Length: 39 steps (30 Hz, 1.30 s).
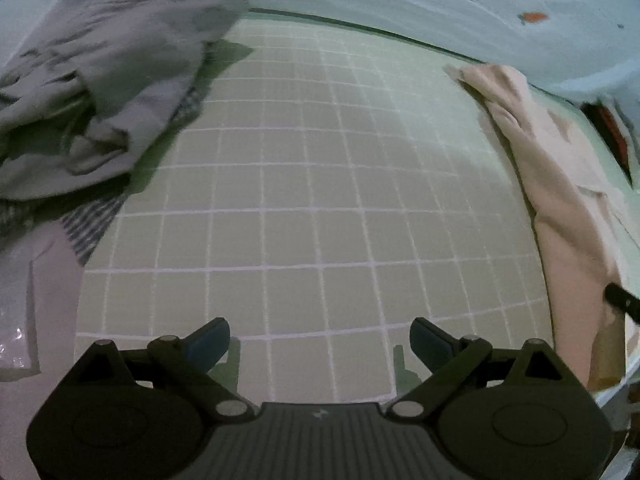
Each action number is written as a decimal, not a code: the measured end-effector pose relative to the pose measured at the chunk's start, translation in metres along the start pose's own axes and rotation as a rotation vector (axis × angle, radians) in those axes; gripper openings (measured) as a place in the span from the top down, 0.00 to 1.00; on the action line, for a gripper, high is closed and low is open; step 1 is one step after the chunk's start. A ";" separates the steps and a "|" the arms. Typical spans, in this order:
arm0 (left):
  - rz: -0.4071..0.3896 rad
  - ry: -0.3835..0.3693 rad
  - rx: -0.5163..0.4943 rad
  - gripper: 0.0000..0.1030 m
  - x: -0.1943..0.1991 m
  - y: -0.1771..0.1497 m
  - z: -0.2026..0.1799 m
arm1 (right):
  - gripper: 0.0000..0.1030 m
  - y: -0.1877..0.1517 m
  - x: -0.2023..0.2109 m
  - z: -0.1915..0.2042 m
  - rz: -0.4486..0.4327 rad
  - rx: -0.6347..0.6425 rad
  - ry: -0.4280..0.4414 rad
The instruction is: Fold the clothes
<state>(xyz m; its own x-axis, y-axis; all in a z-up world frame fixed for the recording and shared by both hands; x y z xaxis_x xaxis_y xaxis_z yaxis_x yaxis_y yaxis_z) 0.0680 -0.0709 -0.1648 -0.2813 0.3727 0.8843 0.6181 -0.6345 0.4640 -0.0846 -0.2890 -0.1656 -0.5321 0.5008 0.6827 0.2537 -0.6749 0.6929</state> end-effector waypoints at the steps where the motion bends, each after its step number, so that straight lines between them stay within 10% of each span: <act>1: -0.001 0.005 -0.007 0.07 0.001 0.000 -0.003 | 0.97 0.002 -0.003 -0.009 0.003 -0.006 -0.012; 8: -0.004 0.060 0.020 0.07 0.002 0.002 -0.011 | 0.93 -0.006 -0.034 -0.039 0.078 0.018 -0.045; 22: -0.043 0.104 0.253 0.06 -0.021 0.056 -0.083 | 0.41 0.045 -0.036 -0.101 0.157 -0.020 0.086; 34: -0.150 0.019 0.232 0.08 -0.070 0.172 -0.128 | 0.39 0.146 -0.093 -0.223 0.049 -0.152 -0.113; 39: -0.183 -0.069 0.167 0.24 -0.098 0.243 -0.139 | 0.38 0.186 -0.128 -0.257 0.011 -0.242 -0.178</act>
<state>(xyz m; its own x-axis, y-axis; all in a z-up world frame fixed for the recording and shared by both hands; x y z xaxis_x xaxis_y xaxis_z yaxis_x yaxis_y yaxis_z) 0.1441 -0.3560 -0.1318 -0.3526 0.5199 0.7781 0.6758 -0.4337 0.5960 -0.1769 -0.6184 -0.1836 -0.3751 0.5654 0.7346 0.0474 -0.7797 0.6243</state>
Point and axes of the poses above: each gripper's, at about its wrist camera, not at the fingertips, and x roughly against the way its jaws point, z to its left, y to its top, the point moved 7 cm from there along -x, roughly the way its jaws point, and after that the axes turned 12 degrees about -x, right-handed, at the moved point
